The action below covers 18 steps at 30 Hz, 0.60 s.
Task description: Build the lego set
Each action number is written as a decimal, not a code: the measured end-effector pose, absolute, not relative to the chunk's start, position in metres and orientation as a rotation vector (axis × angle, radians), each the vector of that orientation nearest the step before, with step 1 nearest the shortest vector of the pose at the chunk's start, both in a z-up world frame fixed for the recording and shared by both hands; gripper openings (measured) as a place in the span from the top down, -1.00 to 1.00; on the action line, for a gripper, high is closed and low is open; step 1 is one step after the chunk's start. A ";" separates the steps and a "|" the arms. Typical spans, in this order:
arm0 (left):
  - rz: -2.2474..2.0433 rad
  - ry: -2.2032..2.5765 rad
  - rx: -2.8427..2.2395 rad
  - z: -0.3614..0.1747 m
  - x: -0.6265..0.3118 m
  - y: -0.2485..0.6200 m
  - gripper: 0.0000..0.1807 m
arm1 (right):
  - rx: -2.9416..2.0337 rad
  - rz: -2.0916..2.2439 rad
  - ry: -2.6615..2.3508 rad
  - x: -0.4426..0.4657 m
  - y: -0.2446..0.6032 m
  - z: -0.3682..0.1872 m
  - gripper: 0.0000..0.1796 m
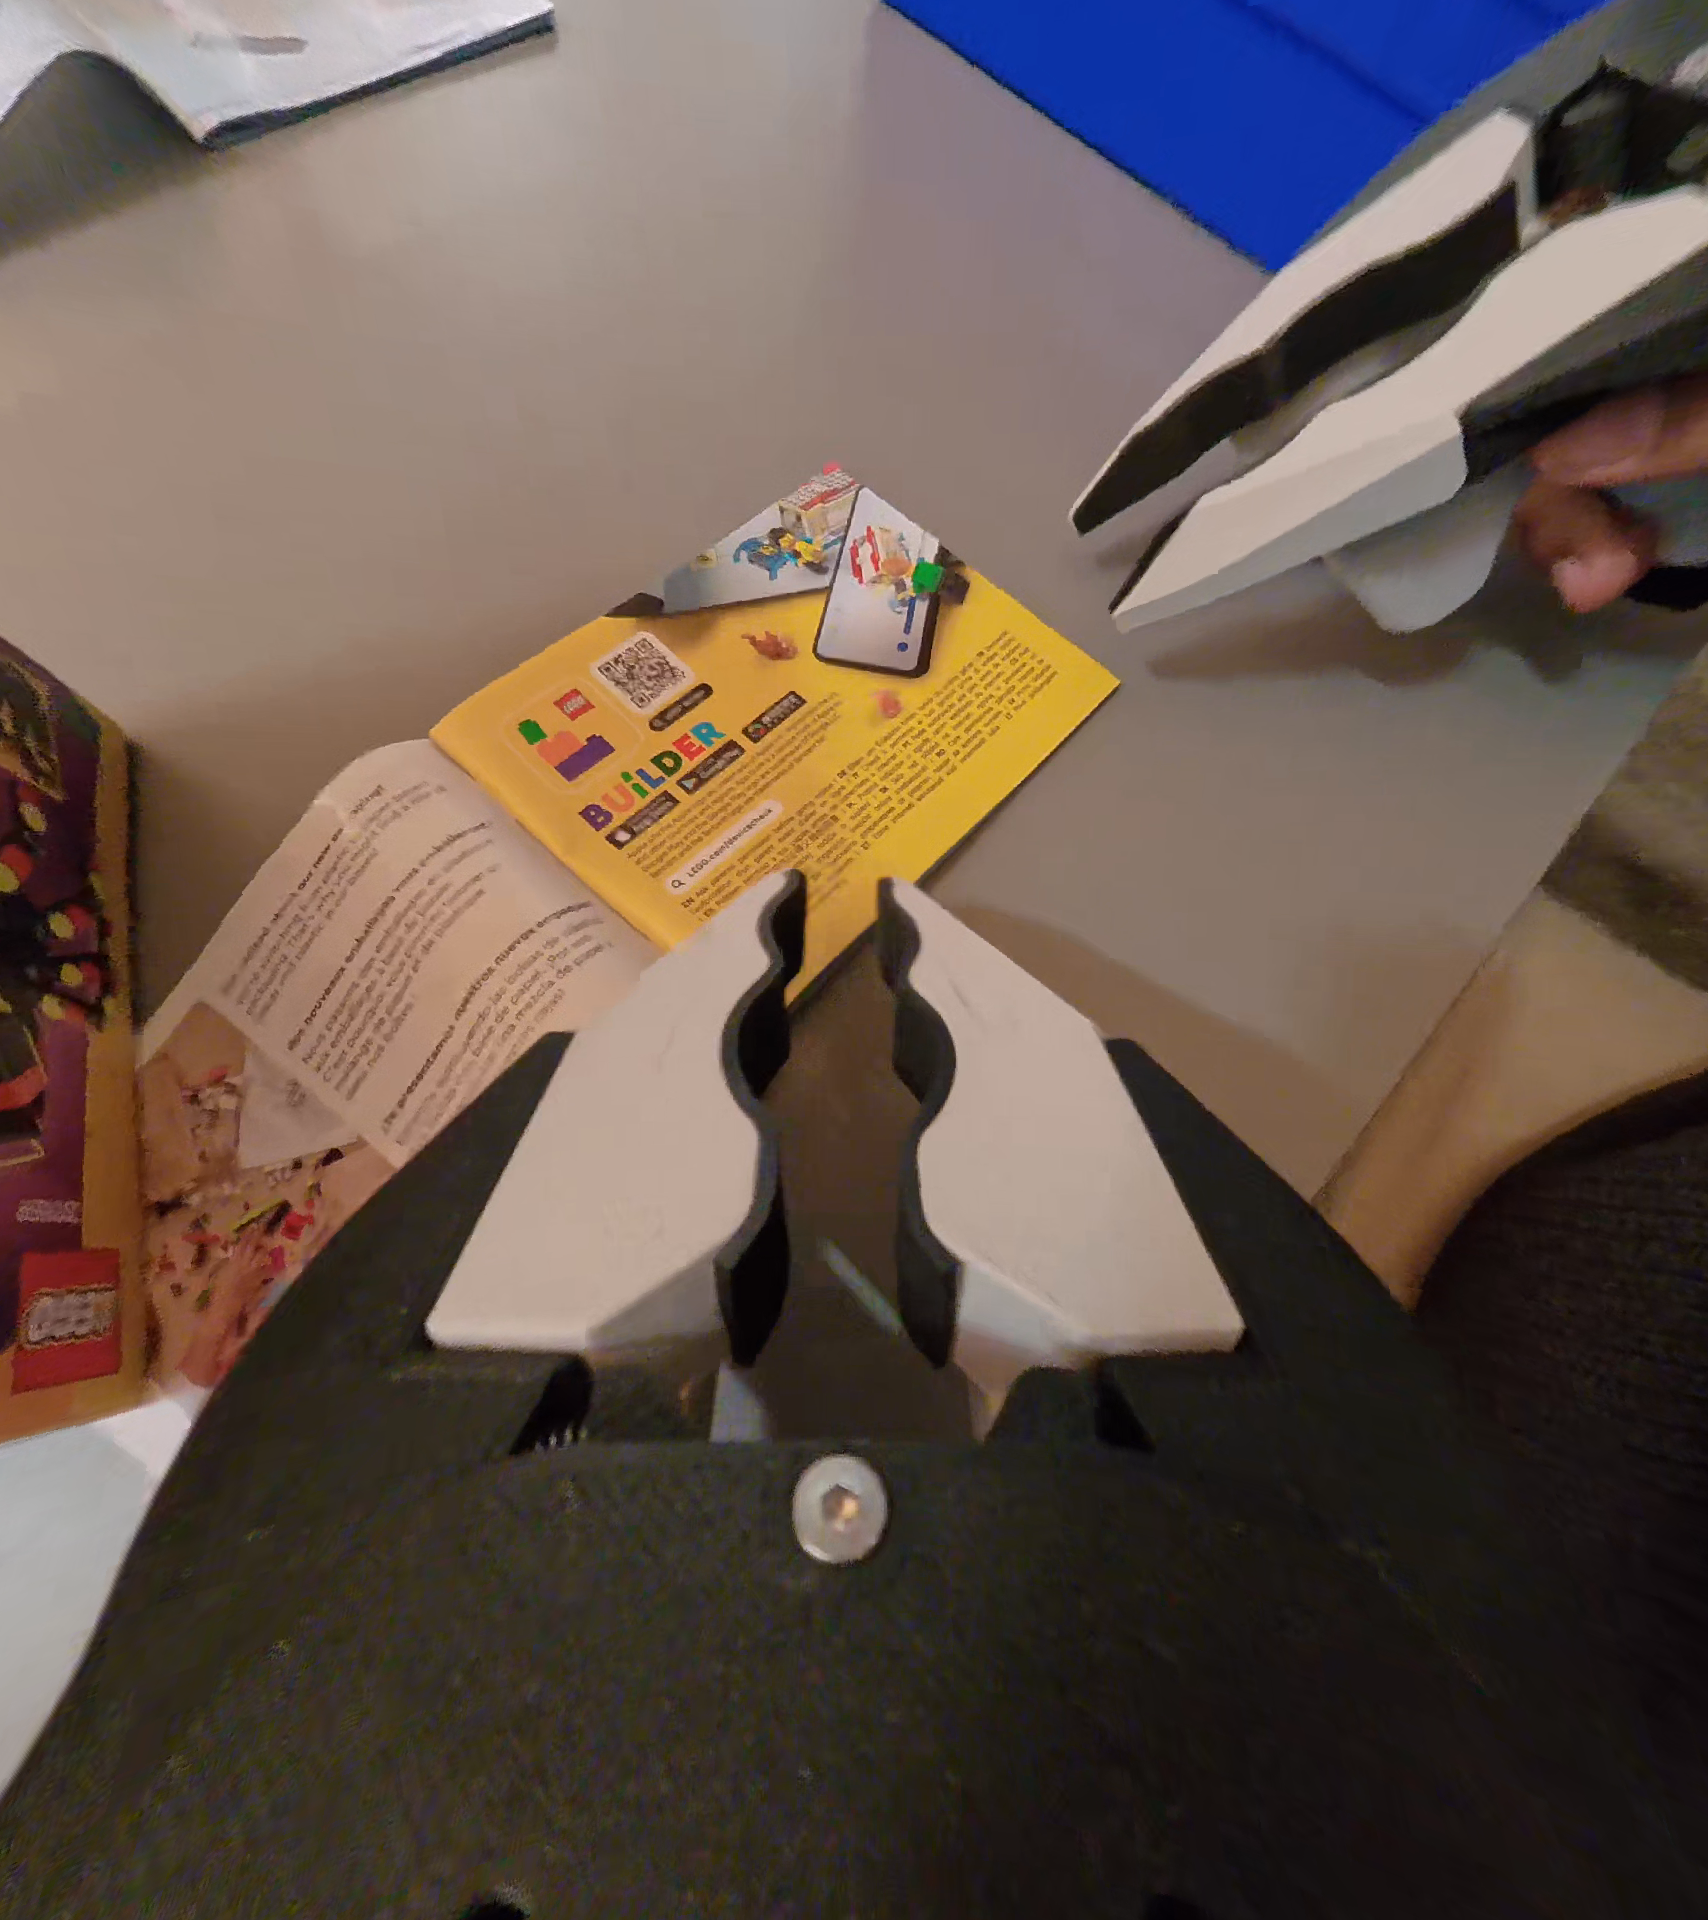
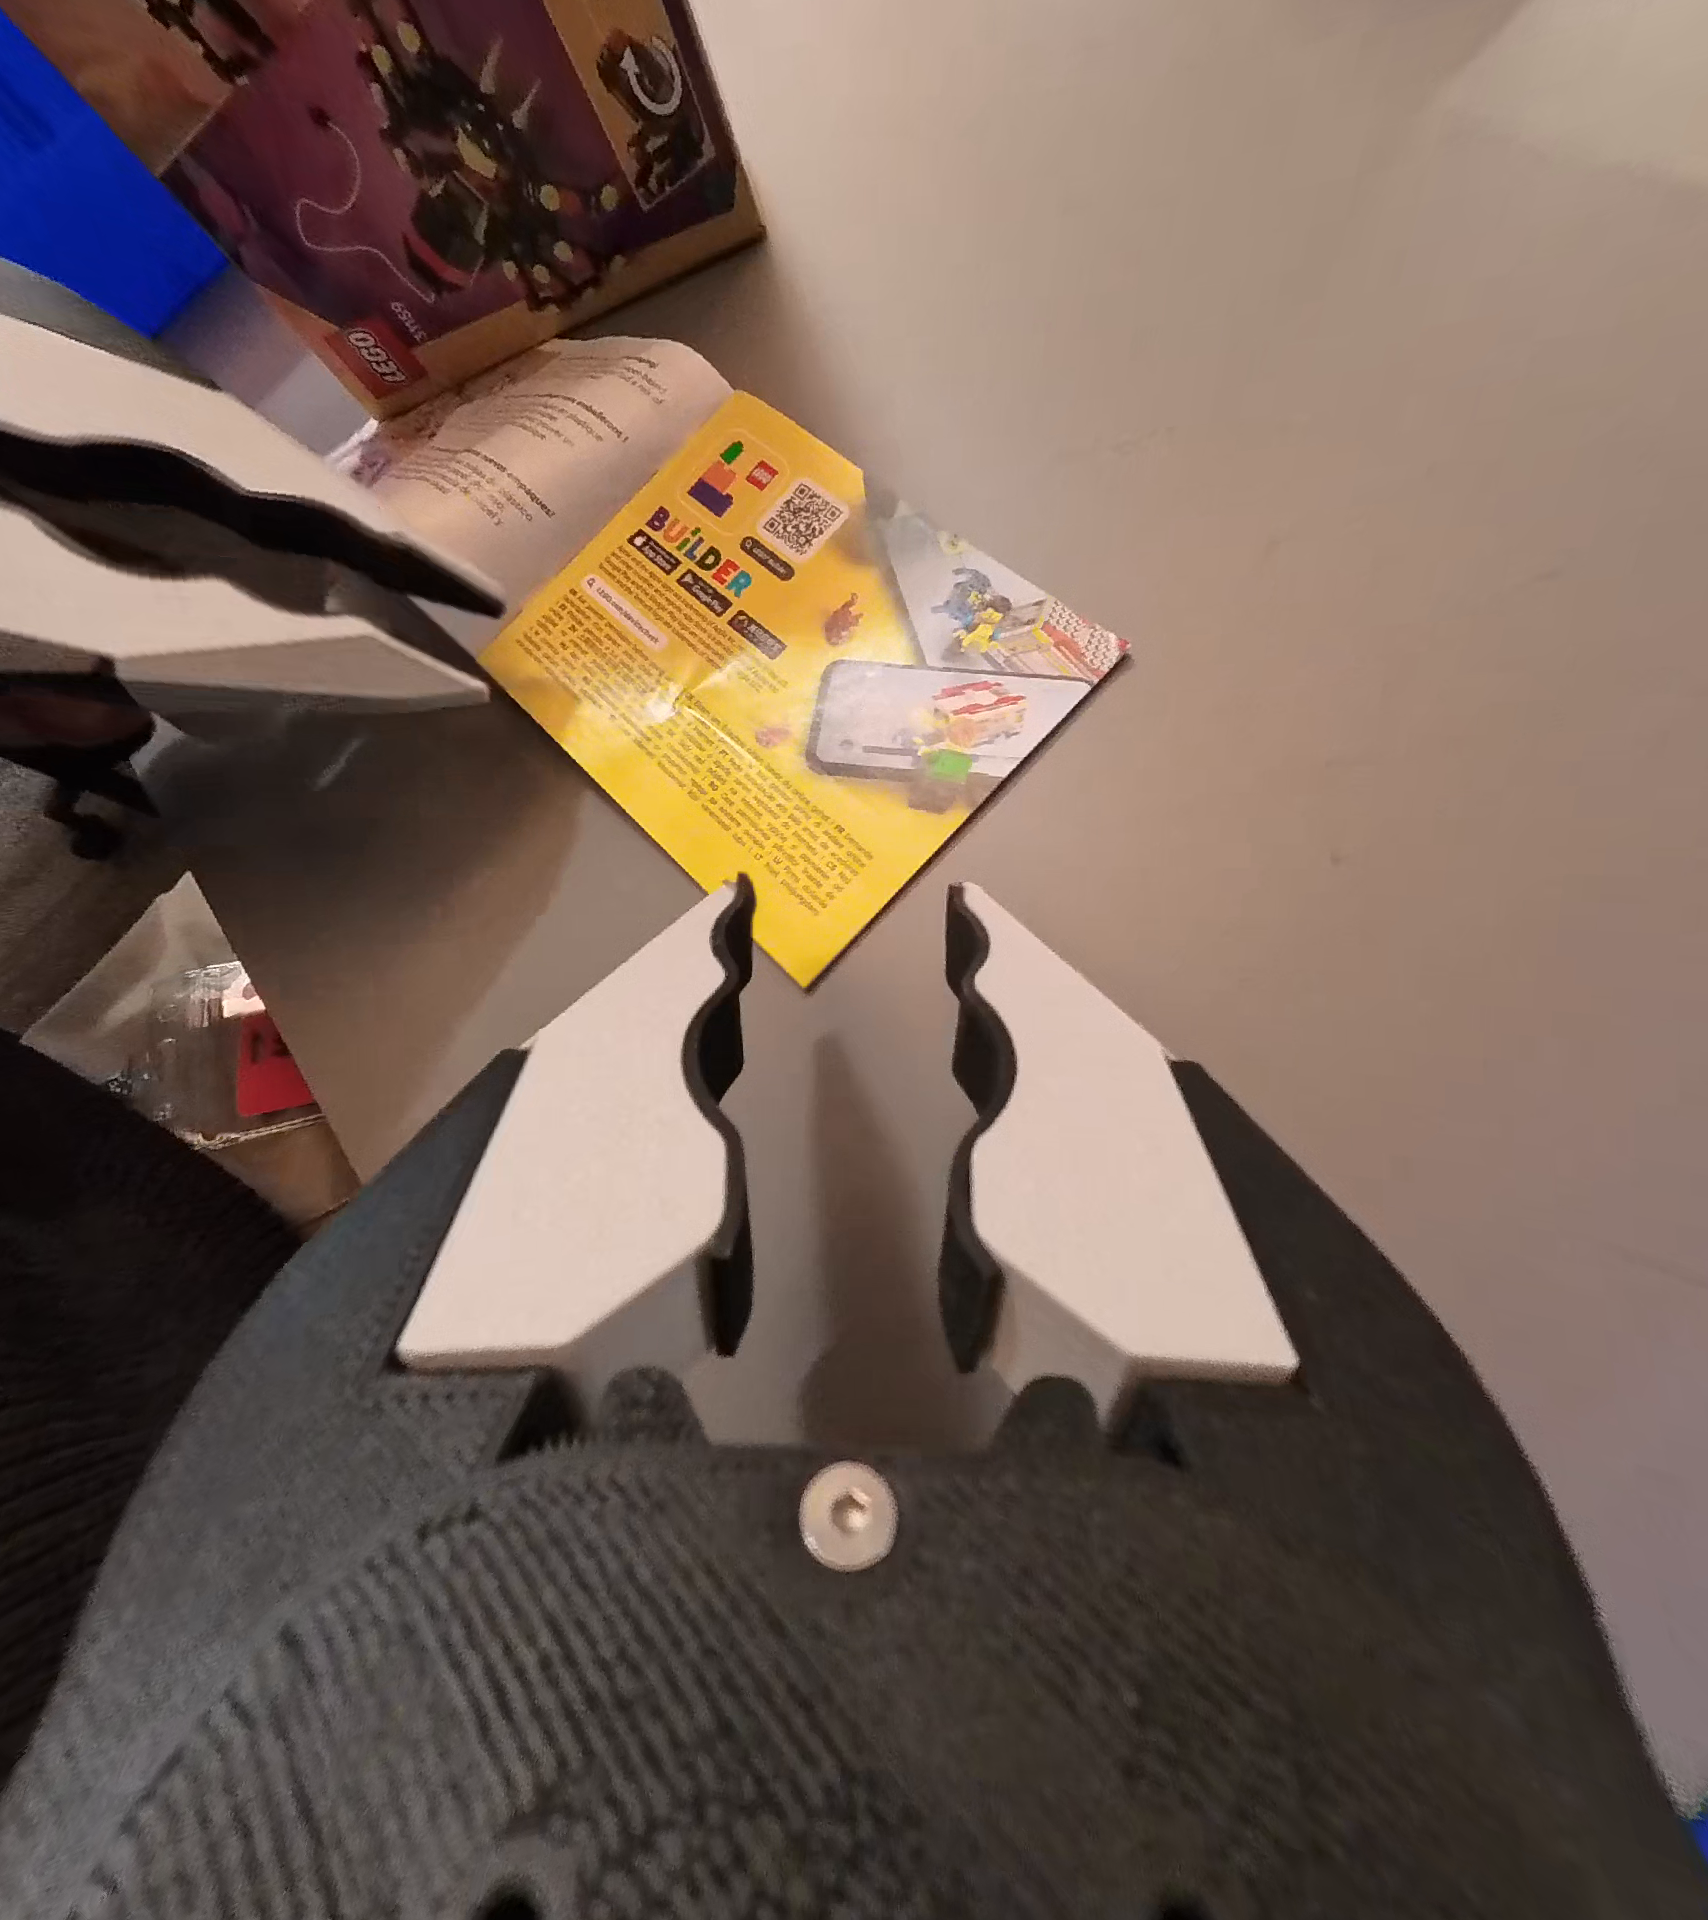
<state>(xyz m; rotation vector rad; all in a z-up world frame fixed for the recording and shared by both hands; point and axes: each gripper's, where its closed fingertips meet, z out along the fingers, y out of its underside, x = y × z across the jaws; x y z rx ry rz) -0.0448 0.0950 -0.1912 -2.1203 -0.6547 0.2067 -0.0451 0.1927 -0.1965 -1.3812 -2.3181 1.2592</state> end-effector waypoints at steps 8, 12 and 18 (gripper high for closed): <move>0.593 -0.525 -2.272 -0.204 -0.060 0.084 0.53 | -1.400 1.301 -2.318 -0.044 0.190 -0.195 0.59; 0.534 -0.556 -2.258 -0.204 -0.060 0.083 0.61 | -1.397 1.304 -2.321 -0.043 0.190 -0.195 0.59; 0.473 -0.560 -2.251 -0.203 -0.057 0.084 0.74 | -1.401 1.308 -2.320 -0.043 0.190 -0.195 0.59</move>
